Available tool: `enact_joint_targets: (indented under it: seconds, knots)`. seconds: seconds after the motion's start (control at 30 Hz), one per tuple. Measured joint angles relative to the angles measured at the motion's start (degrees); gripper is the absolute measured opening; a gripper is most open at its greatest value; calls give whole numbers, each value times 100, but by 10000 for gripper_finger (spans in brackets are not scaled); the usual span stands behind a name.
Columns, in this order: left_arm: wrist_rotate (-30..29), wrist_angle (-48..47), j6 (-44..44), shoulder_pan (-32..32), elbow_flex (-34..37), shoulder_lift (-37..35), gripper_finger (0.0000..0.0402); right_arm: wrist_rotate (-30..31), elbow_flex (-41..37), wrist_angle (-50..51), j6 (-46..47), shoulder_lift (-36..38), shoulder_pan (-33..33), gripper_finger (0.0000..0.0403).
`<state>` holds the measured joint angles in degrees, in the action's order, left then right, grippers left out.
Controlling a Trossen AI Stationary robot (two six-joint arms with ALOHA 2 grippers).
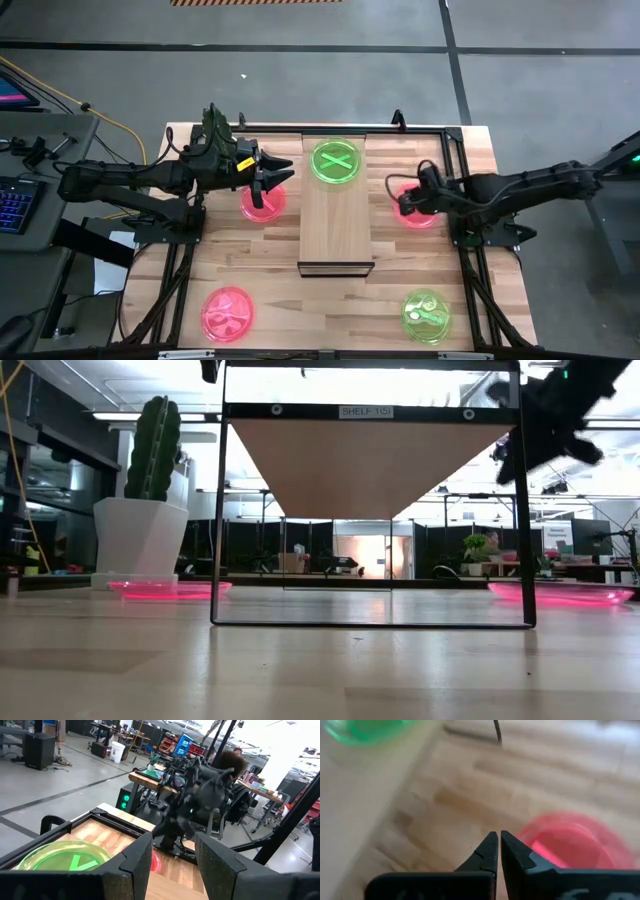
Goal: Place and stack plates onto a shelf
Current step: Put the top right pink plate on the shelf
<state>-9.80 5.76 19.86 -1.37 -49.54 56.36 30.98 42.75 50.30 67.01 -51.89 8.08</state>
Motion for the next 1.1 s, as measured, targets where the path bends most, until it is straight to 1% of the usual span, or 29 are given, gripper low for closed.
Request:
enact_joint_targets:
  seconds: [0.07,0.13,0.3,0.4,0.5,0.63,0.77,0.93,1.1]
  knots:
    - [0,-10,0,-1,0,0,140,-259,-299,-246,240,-105,54,13]
    - [0,-15,1,-2,0,0,140,-482,-630,-573,468,-225,109,35]
    - [0,-17,0,-2,0,0,140,-836,-1307,-1618,624,-590,146,121]
    - [0,-17,2,0,-2,0,140,-917,-1421,-1833,477,-925,146,169]
    - [0,-19,1,-1,-2,0,140,-920,-1389,-1916,226,-1315,138,196]
    - [0,-26,2,-11,-2,0,140,-911,-1215,-2105,-142,-1908,129,200]
    - [0,-28,2,-11,-2,0,140,-702,-1108,-1908,-147,-2417,129,195]
    - [0,-31,2,-11,-1,0,140,-648,-1087,-1863,-124,-2906,129,193]
    - [0,-35,2,-11,-2,0,140,-634,-1052,-1858,-100,-3223,133,193]
